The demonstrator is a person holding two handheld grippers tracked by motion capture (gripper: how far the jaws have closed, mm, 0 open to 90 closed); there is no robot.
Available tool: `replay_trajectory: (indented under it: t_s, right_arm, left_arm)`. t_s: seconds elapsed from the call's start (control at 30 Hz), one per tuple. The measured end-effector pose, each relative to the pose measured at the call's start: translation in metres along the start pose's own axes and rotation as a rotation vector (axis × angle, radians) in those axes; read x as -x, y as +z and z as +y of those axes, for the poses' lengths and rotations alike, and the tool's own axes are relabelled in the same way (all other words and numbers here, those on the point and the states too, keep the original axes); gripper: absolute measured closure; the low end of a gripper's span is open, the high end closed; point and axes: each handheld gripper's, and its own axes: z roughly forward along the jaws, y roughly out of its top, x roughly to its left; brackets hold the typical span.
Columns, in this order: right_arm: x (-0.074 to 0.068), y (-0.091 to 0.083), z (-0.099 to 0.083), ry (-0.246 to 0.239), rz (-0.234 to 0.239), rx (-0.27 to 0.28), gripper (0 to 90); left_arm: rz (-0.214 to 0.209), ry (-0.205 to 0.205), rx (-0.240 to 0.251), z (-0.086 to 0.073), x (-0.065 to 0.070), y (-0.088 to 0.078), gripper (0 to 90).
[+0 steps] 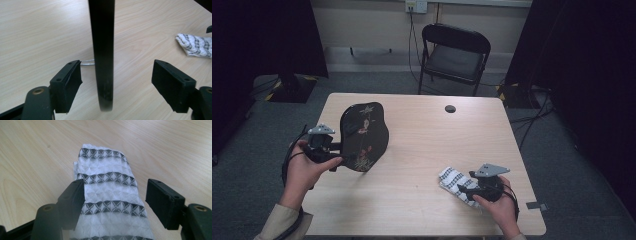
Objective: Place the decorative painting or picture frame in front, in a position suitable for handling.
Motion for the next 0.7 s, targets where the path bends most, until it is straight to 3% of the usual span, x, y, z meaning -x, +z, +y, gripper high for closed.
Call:
replay_trajectory:
  t_s: [0.1, 0.27, 0.3, 0.43, 0.7]
  right_arm:
    - [0.0, 0.0, 0.0, -0.002, 0.0, 0.001, 31.6]
    - [0.0, 0.0, 0.0, -0.001, 0.001, 0.004, 31.5]
    - [0.001, 0.0, 0.0, -0.001, 0.002, 0.003, 31.5]
    - [0.0, 0.001, 0.0, -0.003, 0.004, 0.002, 31.6]
    - [0.001, 0.001, -0.001, -0.001, 0.003, 0.0, 31.6]
  left_arm:
    - [0.01, 0.012, 0.007, 0.017, 0.001, -0.001, 27.2]
    - [0.014, 0.02, 0.002, 0.032, 0.001, -0.001, 33.2]
    - [0.018, 0.008, 0.01, 0.038, 0.001, 0.001, 36.1]
    - [0.027, 0.002, 0.002, 0.045, -0.001, 0.003, 40.7]
    - [0.047, -0.011, -0.003, 0.056, 0.0, 0.007, 60.6]
